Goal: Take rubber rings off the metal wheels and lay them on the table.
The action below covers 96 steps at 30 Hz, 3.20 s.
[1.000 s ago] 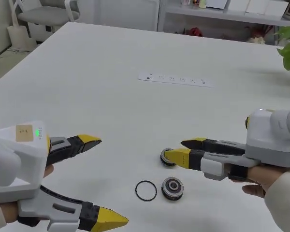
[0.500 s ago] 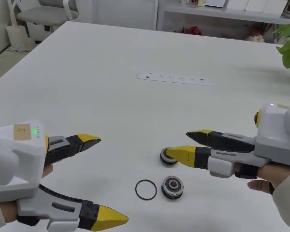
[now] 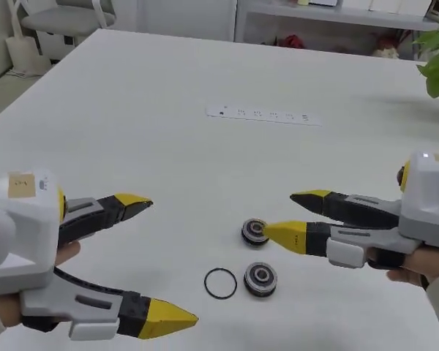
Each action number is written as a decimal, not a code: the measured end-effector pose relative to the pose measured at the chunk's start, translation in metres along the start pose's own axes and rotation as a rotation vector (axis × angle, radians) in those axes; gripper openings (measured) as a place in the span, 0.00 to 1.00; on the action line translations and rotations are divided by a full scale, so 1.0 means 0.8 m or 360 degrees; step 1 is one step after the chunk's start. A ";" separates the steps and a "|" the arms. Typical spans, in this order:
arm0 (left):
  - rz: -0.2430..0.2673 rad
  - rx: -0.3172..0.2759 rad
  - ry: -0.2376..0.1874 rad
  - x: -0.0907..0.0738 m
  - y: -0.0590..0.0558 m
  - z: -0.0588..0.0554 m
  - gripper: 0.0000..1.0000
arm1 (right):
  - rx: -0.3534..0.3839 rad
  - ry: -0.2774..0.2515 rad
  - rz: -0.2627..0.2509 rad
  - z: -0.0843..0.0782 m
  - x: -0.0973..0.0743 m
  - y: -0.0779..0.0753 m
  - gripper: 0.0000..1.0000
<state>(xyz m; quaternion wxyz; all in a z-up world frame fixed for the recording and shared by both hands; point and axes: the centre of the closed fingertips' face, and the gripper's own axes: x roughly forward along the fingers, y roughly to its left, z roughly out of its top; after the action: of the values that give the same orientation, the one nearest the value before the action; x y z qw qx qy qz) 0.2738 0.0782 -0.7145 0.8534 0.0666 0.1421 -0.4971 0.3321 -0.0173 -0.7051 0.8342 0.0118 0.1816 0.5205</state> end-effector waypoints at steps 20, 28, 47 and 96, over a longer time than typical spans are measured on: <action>-0.0119 0.0118 -0.0112 -0.013 0.000 0.086 1.00 | -0.0023 0.0133 0.0047 -0.032 0.002 0.001 0.50; -0.0169 0.0240 -0.0084 0.008 -0.006 0.104 0.98 | -0.0027 0.0178 0.0052 -0.043 0.001 -0.001 0.49; -0.0350 0.0338 -0.0086 0.072 -0.004 0.110 0.89 | -0.0024 0.0249 0.0067 -0.062 0.003 -0.001 0.45; -0.0449 0.0221 0.0031 0.137 -0.031 0.011 0.40 | -0.0055 0.0415 0.0143 -0.103 0.010 0.007 0.32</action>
<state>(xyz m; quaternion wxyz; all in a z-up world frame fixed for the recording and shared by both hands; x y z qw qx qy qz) 0.3046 -0.0270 -0.7393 0.7670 0.1096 0.1237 -0.6200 0.3043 -0.0216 -0.7832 0.7795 -0.0621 0.2789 0.5574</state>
